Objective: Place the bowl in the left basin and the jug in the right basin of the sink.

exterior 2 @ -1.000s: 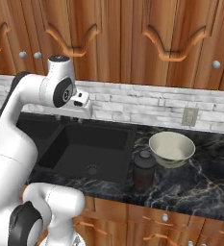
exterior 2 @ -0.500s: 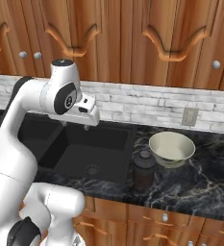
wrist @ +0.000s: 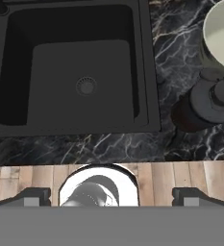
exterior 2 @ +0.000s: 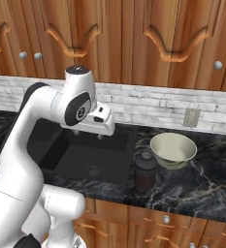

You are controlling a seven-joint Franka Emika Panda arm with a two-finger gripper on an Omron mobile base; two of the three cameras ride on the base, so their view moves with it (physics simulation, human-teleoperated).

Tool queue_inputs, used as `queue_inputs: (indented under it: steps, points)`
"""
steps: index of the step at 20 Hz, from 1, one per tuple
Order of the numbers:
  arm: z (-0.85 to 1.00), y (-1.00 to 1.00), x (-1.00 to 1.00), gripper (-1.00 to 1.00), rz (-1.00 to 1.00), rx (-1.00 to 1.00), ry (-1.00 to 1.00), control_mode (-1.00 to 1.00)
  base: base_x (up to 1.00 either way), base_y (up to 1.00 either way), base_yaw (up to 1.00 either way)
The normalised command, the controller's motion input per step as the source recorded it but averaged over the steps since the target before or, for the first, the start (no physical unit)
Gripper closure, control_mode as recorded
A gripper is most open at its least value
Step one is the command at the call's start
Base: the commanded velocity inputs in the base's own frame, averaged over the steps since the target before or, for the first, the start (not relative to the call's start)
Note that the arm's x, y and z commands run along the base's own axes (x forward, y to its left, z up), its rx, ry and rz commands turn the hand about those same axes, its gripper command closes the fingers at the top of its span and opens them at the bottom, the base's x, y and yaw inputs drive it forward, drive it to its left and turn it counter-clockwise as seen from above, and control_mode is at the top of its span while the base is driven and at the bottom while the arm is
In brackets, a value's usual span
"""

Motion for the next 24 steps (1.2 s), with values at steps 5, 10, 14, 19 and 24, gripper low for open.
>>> queue_inputs:
  steps: [5, 10, 14, 19, 24]
  points:
    - [-0.03, -0.45, -0.34, -1.00, -0.02, 0.01, 0.00, -1.00, 0.00, 0.00, 0.00]
    - [-0.06, -0.34, -0.28, -1.00, -0.09, 0.01, 0.00, -1.00, 0.00, 0.00, 0.00]
    - [-0.08, -0.30, -0.18, -1.00, -0.15, 0.00, 0.00, -1.00, 0.00, 0.00, 0.00]
    - [-0.13, -0.27, -0.08, -1.00, -0.19, 0.00, 0.00, -1.00, 0.00, 0.00, 0.00]
    - [-0.13, -0.26, 0.00, -1.00, -0.19, 0.00, 0.02, -1.00, 0.00, 0.00, 0.00]
